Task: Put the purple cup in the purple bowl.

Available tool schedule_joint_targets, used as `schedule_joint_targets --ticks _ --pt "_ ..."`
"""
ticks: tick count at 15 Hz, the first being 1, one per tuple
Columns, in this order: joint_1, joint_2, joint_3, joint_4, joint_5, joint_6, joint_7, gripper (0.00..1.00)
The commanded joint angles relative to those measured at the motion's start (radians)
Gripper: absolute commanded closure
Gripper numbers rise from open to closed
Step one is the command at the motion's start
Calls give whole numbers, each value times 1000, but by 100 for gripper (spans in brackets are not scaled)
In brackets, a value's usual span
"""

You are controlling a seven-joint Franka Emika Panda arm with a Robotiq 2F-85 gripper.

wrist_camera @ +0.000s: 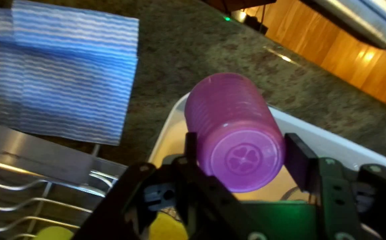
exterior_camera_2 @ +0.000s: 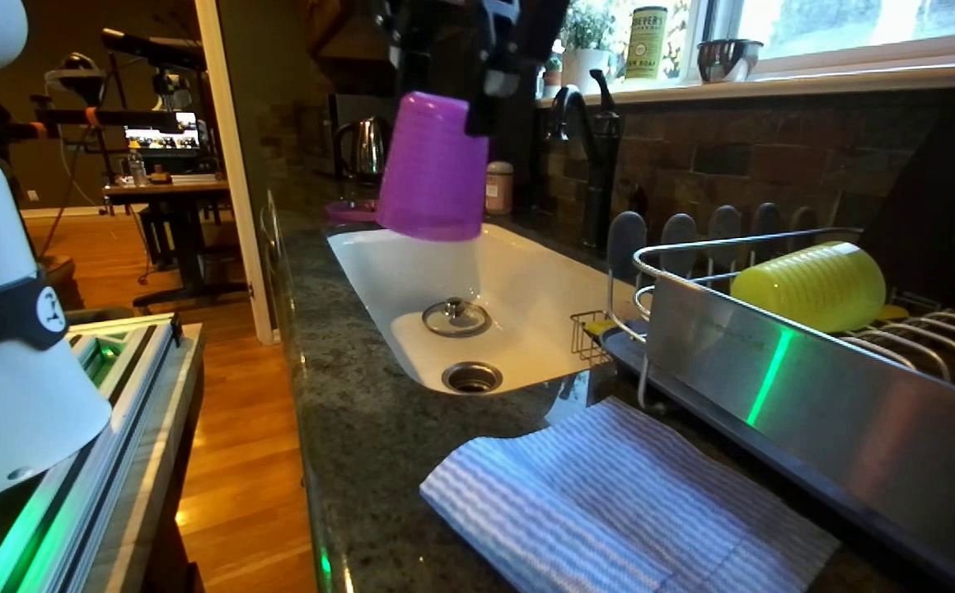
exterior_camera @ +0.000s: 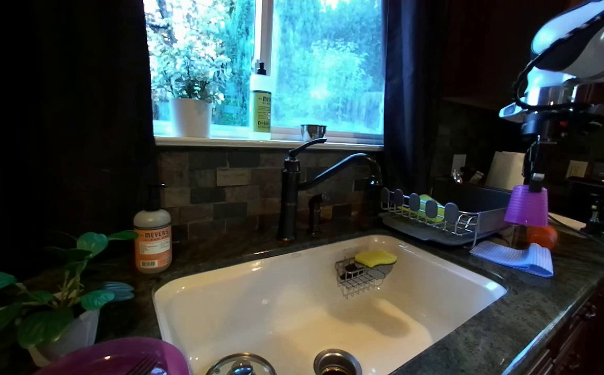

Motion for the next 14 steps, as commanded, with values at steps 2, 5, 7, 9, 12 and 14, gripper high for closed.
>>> schedule_joint_targets --ticks 2,5,7,9,12,14 --pt "143 -199 134 -60 3 -82 21 60" --pt "191 -175 138 -27 1 -74 35 35" --pt "245 -180 179 -26 4 -82 67 35" --pt "250 -175 181 -26 5 -82 67 35" --pt "290 -123 208 12 12 -42 50 60" --pt "371 -61 264 57 40 -1 32 60"
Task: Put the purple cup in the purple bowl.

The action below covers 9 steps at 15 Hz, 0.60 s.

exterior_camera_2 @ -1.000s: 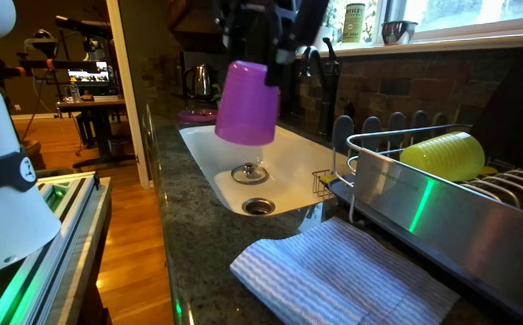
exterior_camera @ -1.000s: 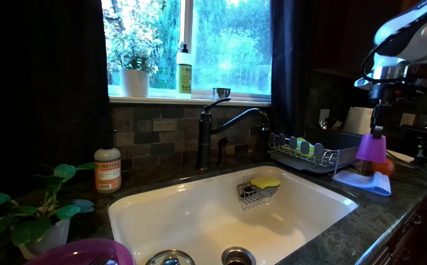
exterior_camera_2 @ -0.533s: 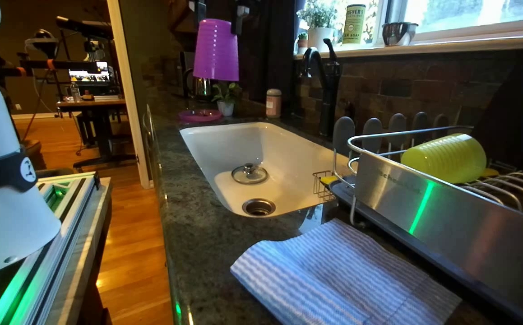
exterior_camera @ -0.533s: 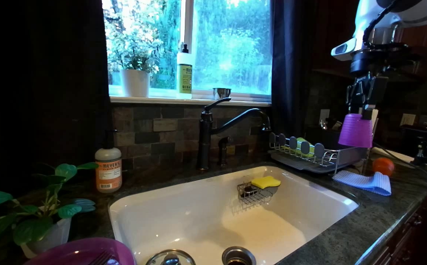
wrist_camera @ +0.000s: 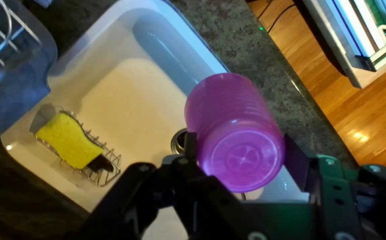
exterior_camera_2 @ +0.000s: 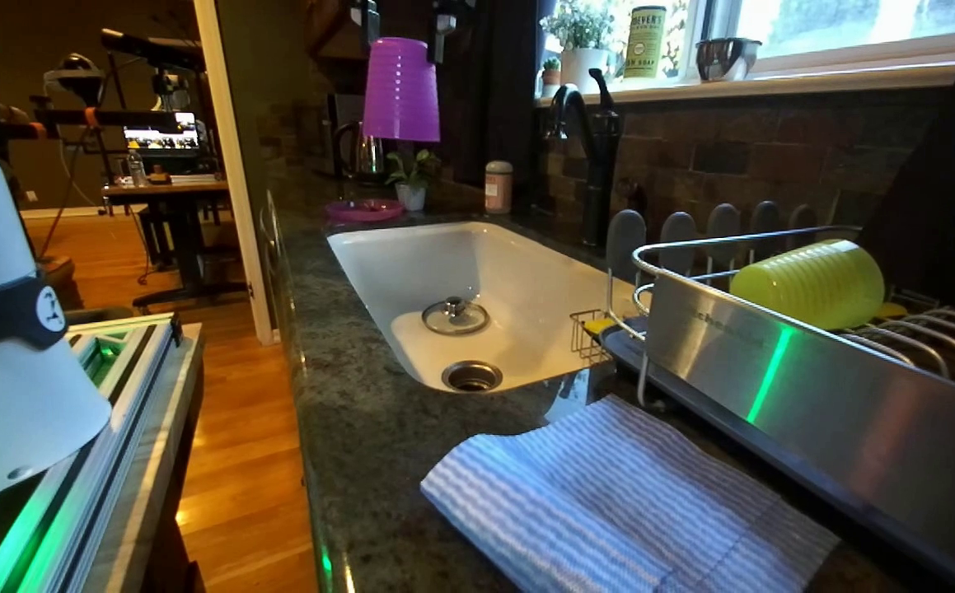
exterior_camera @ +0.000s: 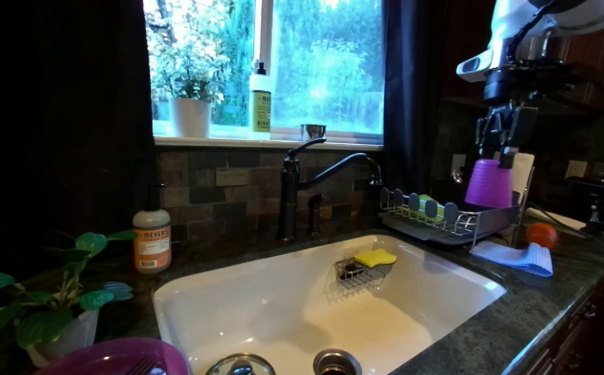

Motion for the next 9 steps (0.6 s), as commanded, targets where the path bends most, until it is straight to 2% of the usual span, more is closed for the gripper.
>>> schedule_joint_targets --ticks 1,5,9 --pt "137 121 80 90 35 52 -14 60" --pt "266 299 182 208 72 104 -46 60" --pt "338 489 308 379 50 131 -71 60"
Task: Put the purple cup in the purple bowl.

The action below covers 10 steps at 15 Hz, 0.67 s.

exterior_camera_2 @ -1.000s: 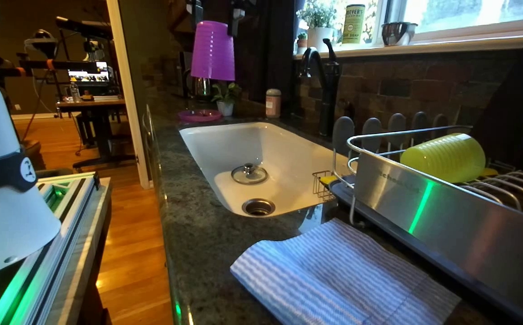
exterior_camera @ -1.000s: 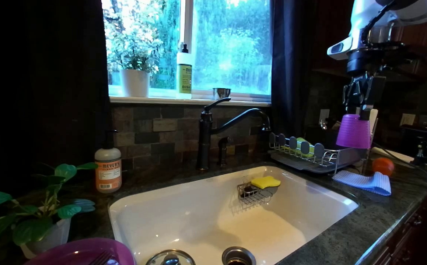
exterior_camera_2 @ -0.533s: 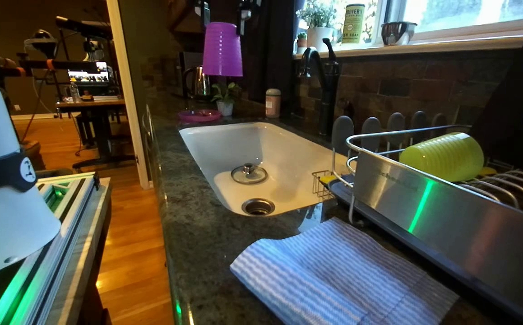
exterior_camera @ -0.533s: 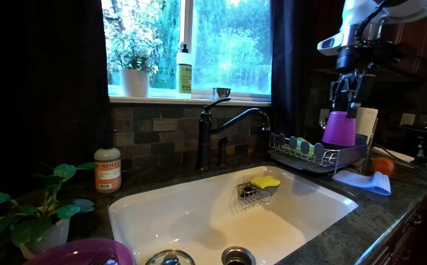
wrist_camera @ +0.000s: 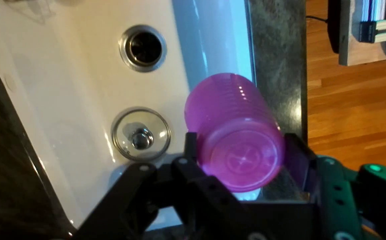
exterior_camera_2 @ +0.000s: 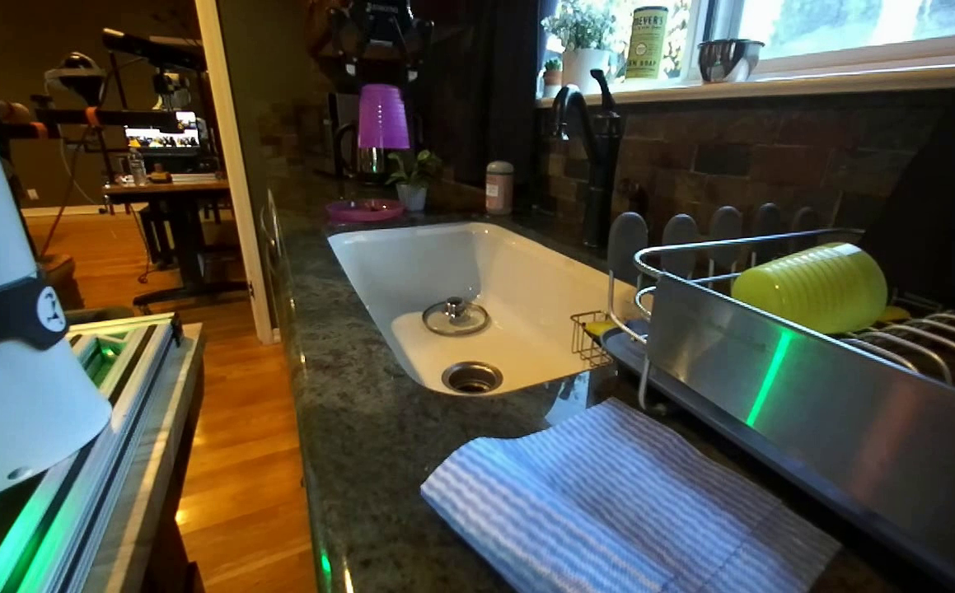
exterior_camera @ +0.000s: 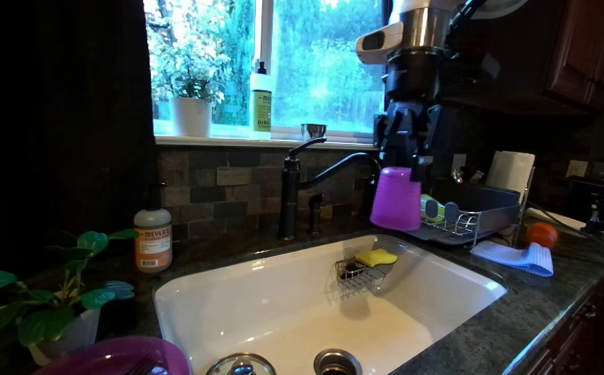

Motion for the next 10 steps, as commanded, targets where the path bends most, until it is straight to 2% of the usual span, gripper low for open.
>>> schedule_joint_targets --ticks 1,2,4,7,8,10 --pt "40 214 92 208 -6 3 -63 60" --pt "10 96 79 91 2 7 -22 35" --pt "22 176 117 169 0 8 -28 35" --pt "16 216 119 205 -2 7 -44 35" --pt "14 216 117 206 -2 7 -49 60" --pt "25 345 140 320 -26 30 -93 60"
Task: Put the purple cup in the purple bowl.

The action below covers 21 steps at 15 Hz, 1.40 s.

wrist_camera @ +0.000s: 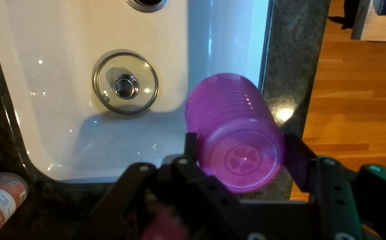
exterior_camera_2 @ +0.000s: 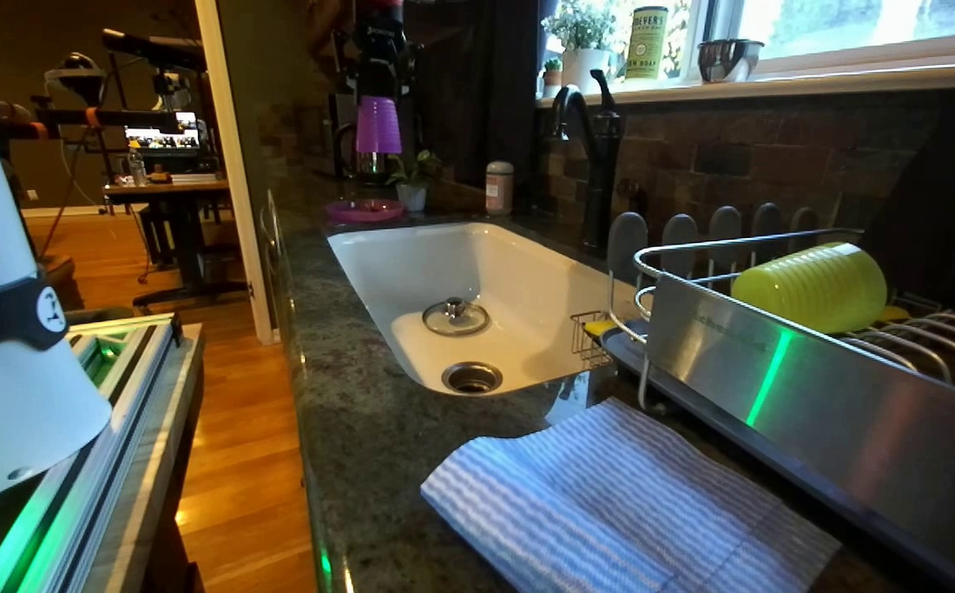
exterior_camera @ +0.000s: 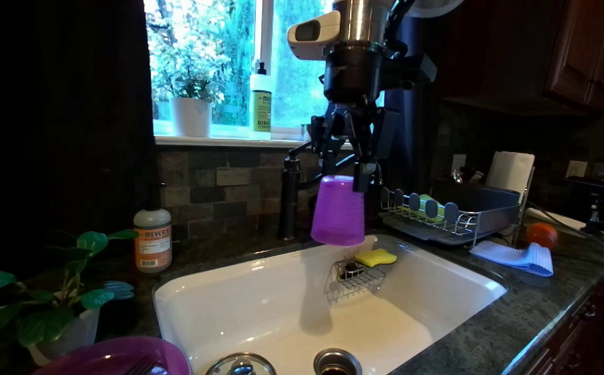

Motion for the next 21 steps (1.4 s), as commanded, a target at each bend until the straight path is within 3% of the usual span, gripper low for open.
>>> schedule_joint_targets --ticks 1,6,12,16,21 --pt "-2 181 55 167 -27 30 -61 60" --pt "31 463 132 438 -70 5 -145 60" --pt "162 705 183 725 -174 -188 -217 60" --pt "262 784 147 852 -263 -235 -267 60" --pt "305 883 112 970 -277 -240 -336 60"
